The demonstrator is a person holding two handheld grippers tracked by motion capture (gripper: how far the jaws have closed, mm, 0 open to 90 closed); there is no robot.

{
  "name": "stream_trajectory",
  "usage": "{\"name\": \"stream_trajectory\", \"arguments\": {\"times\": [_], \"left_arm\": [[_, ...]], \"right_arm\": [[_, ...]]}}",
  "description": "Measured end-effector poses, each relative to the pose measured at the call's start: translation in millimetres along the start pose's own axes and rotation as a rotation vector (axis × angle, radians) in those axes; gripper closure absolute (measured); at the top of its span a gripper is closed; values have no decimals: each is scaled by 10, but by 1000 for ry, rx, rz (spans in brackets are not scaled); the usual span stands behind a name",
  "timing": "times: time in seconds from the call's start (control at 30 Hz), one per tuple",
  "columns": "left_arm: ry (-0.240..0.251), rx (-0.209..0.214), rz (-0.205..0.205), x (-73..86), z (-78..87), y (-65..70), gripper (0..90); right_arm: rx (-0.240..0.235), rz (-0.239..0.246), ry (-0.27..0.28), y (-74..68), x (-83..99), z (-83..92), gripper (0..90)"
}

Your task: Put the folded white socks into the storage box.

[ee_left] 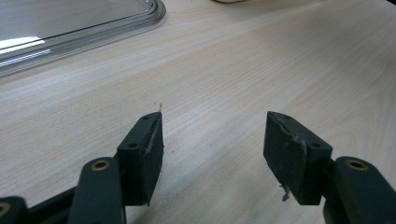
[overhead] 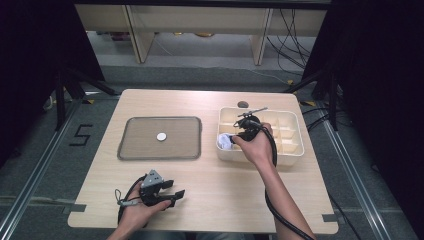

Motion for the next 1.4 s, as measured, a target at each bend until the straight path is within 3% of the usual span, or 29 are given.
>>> {"name": "stream_trajectory", "arguments": {"times": [0.1,0.23,0.37,0.47,0.6,0.77,0.93,1.13,1.4], "left_arm": [[2,-2,-4,-1,2,-6,378],[3,-5,-4,-2,9,-17,378],[6,-9,-5,-4,17,-24,377],[13,-15,6,-6,24,-26,376],[14,-31,2,-7,37,-46,373],[39,-50,-14,-16,51,-51,366],[75,-62,-30,-23,56,-62,365],[128,-87,-52,-46,73,-91,365],[160,-105,-47,-50,80,-94,359]], "right_arm": [[5,-25,21,37,88,51,551],[6,-11,41,63,162,96,540],[1,-39,70,67,290,205,518],[-24,-36,82,75,355,245,511],[-20,-34,121,117,523,320,500],[-26,-34,131,100,678,365,493],[-25,-4,198,112,892,389,483],[-16,-28,236,132,1210,421,463],[-12,-5,292,142,1487,392,472]]}}
Point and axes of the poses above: each handheld gripper's, and its own axes: z roughly backward along the jaws, x roughly out of its underside, y roughly to its right, the point moved 3 cm from there along -z, roughly forward along the jaws, and after that the axes turned 2 degrees about z, right-handed, at the moved point
